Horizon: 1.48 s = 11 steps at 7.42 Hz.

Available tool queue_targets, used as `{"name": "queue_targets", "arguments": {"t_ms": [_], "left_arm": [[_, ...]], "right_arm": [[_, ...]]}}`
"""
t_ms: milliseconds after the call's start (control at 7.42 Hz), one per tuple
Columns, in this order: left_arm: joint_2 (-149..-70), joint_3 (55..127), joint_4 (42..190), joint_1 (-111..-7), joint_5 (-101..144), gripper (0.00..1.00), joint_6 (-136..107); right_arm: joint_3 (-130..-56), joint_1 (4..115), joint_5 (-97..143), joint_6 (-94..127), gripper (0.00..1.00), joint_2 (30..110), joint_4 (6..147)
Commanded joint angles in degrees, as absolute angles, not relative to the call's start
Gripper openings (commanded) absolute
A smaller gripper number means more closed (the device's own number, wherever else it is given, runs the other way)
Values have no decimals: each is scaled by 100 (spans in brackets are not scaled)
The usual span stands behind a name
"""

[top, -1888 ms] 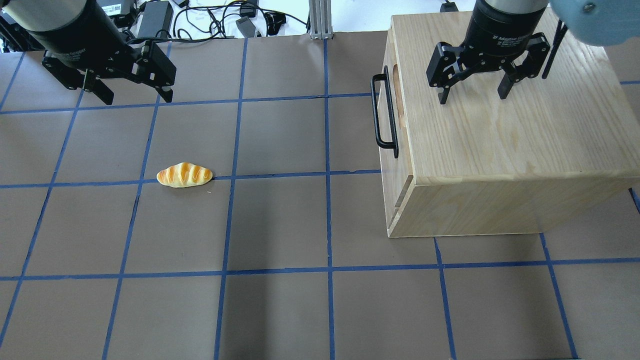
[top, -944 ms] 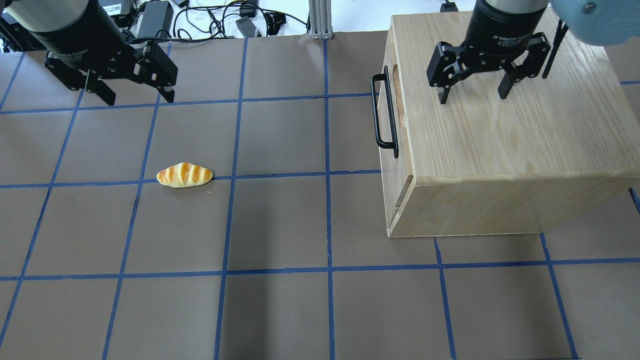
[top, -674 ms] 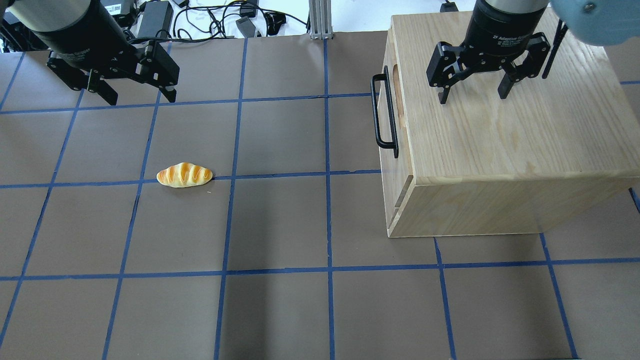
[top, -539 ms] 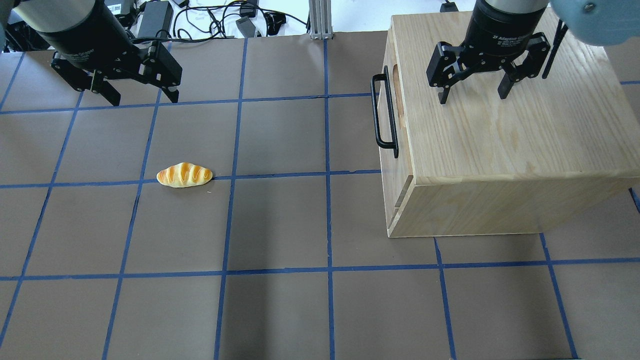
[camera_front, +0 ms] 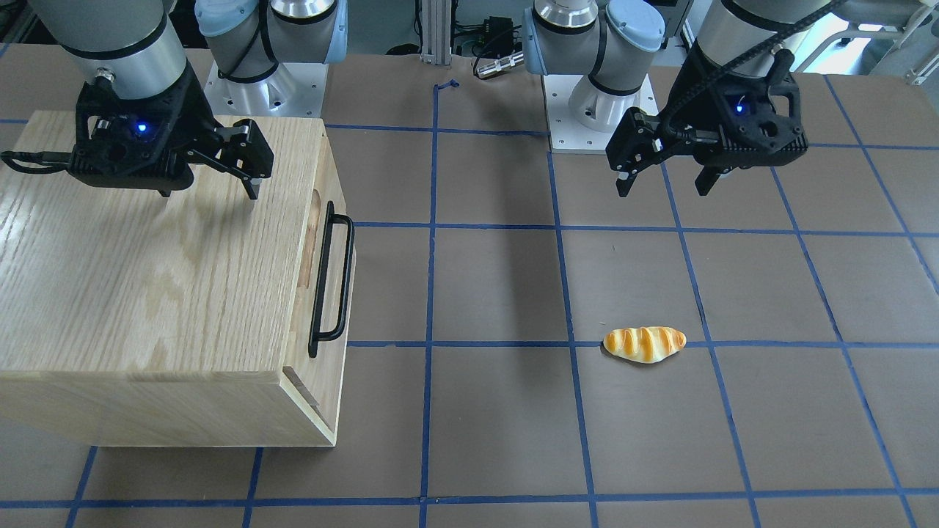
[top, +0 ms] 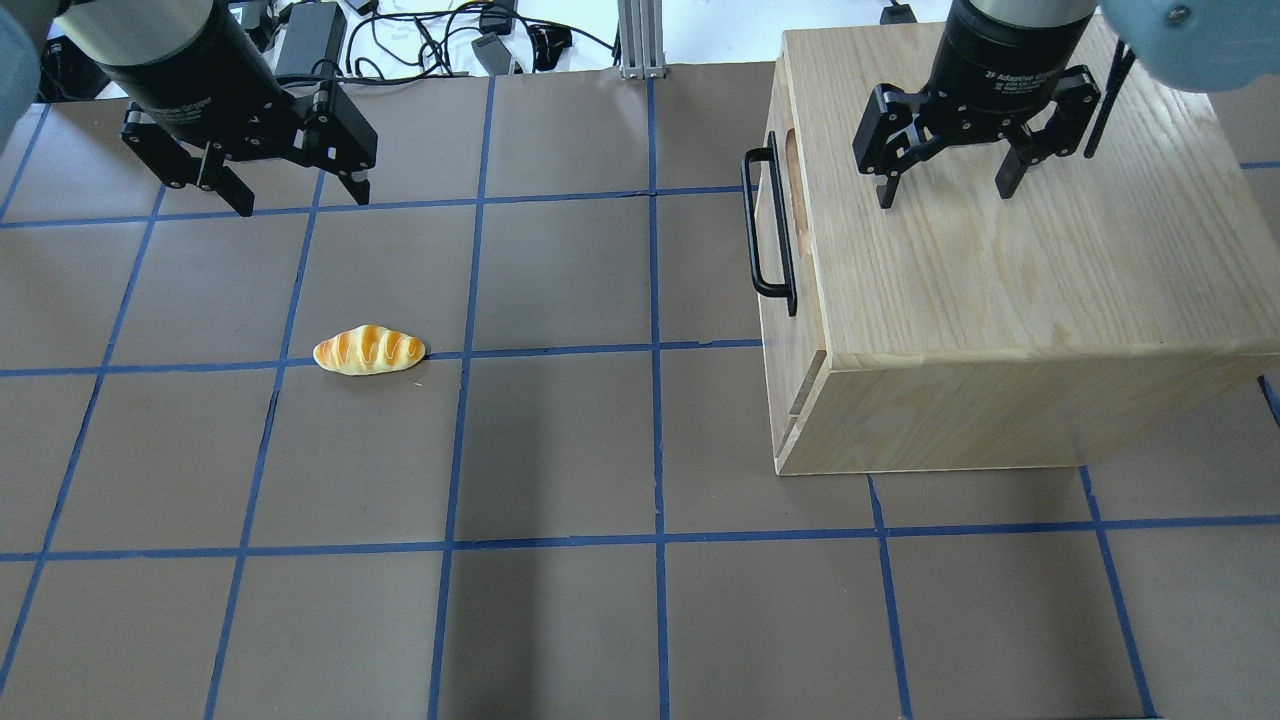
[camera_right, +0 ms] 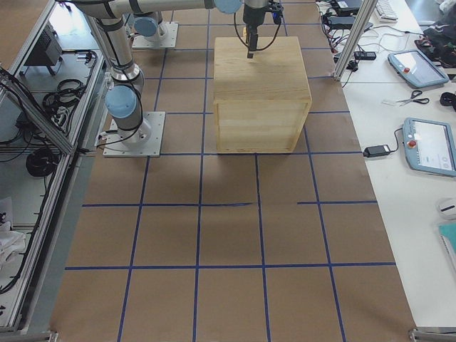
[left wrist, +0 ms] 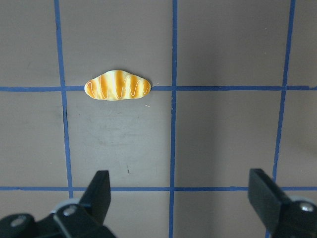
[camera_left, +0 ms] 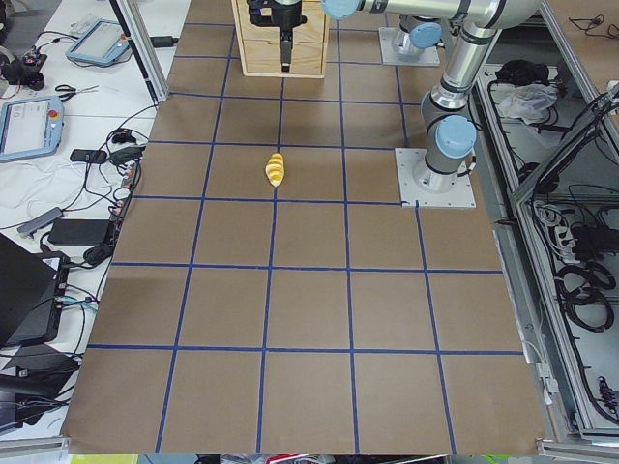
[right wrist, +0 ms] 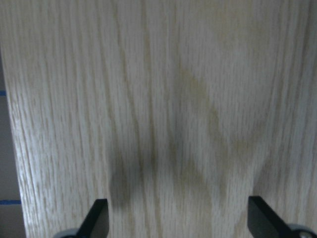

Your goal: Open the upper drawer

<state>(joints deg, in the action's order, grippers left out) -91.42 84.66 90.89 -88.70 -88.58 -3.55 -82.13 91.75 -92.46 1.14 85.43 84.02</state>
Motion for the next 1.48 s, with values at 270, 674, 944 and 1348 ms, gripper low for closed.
{"name": "queue_targets", "arguments": {"t_ms": [270, 674, 944, 1348], "left_arm": [[-9877, 8455, 7738, -10033, -7764, 100, -2097], [-10317, 8429, 6830, -10703, -7234, 100, -2733], [-10555, 8437, 6610, -10828, -7077, 100, -2751], [-10714, 8490, 6583, -10898, -6934, 100, -2672]], "right_arm": [[-8209, 9176, -9246, 105, 100, 8543, 8402], [-8218, 9167, -9246, 114, 100, 8543, 8402], [-8209, 9176, -9246, 105, 100, 8543, 8402], [-8209, 9176, -9246, 114, 100, 8543, 8402]]}}
